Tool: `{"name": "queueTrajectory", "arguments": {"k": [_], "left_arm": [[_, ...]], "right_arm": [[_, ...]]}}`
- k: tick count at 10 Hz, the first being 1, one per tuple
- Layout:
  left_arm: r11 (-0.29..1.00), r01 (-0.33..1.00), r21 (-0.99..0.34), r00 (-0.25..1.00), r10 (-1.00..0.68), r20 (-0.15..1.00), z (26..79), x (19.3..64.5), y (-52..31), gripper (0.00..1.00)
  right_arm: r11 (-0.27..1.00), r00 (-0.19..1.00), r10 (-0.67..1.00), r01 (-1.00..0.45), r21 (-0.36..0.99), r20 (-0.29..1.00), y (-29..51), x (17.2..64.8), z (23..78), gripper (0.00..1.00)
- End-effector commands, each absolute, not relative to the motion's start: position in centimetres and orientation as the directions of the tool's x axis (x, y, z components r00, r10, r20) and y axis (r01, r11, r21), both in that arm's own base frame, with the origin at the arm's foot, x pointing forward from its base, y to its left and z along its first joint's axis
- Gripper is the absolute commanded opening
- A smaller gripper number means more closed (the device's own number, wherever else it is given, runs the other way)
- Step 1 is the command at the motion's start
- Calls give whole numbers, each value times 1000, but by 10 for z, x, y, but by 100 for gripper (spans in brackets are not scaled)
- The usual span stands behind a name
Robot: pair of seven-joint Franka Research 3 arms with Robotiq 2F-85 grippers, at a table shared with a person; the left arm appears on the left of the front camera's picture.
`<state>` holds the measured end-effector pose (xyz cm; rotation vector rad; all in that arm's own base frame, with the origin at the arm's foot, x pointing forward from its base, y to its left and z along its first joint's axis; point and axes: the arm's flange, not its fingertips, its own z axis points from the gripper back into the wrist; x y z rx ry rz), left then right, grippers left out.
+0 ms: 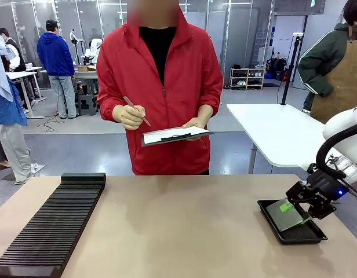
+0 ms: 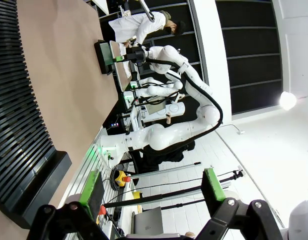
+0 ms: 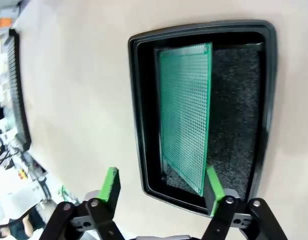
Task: Inspect the PCB.
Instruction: Place the Blank PCB in the ESD tray.
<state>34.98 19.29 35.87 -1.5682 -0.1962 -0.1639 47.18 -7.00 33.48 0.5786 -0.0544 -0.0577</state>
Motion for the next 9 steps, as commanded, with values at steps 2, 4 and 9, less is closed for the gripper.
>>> {"name": "queueTrajectory", "arguments": {"k": [2, 4, 9], "left_arm": [[12, 225, -974, 974, 19, 225, 358, 349, 194, 100], [12, 225, -974, 974, 19, 225, 358, 349, 194, 100], [12, 225, -974, 974, 19, 225, 358, 349, 194, 100]], "right_arm": [[904, 984, -159, 115, 412, 75, -53, 461, 355, 100], [906, 984, -155, 105, 411, 90, -48, 458, 368, 100], [898, 985, -138, 81, 433, 101, -56, 464, 364, 100]]}}
